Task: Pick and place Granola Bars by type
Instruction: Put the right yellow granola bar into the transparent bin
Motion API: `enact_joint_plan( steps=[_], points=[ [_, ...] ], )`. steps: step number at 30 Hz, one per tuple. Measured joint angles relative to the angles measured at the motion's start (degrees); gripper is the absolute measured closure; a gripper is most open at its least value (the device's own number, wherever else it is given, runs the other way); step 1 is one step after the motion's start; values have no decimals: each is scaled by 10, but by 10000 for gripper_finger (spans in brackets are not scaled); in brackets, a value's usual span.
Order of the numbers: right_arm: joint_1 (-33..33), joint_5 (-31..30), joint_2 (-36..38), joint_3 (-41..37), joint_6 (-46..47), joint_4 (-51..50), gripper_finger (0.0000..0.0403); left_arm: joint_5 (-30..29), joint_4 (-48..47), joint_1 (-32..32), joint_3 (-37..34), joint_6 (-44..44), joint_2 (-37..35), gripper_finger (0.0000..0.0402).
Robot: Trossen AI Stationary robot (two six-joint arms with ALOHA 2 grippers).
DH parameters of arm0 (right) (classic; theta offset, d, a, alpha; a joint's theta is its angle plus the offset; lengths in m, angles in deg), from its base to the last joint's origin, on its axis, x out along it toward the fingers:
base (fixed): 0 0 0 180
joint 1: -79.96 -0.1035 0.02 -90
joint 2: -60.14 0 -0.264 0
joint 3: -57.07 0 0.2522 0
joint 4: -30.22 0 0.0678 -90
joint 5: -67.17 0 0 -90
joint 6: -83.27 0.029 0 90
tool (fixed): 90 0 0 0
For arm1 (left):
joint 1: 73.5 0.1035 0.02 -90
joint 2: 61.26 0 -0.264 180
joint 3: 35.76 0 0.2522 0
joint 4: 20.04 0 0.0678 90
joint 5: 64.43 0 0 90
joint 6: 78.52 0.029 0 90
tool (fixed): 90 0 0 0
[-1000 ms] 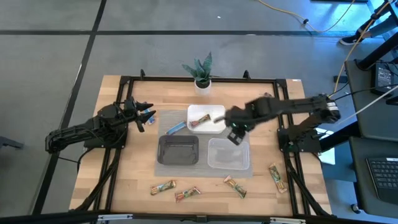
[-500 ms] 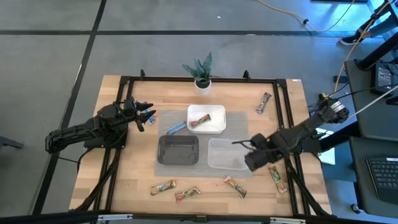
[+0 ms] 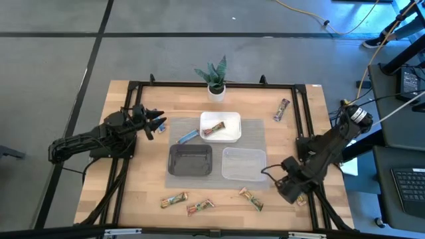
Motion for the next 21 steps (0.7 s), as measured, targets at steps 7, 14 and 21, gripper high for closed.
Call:
enact_joint_plan(
  steps=[7, 14, 21],
  points=[
    [-35, 0, 0, -61, 29, 76, 219, 0, 0, 0, 0, -4, 0, 210],
    [-46, 2, 0, -103, 40, 143, 219, 0, 0, 0, 0, -4, 0, 210],
    [-51, 6, 0, -148, 46, 214, 219, 0, 0, 0, 0, -3, 0, 210]
  ],
)
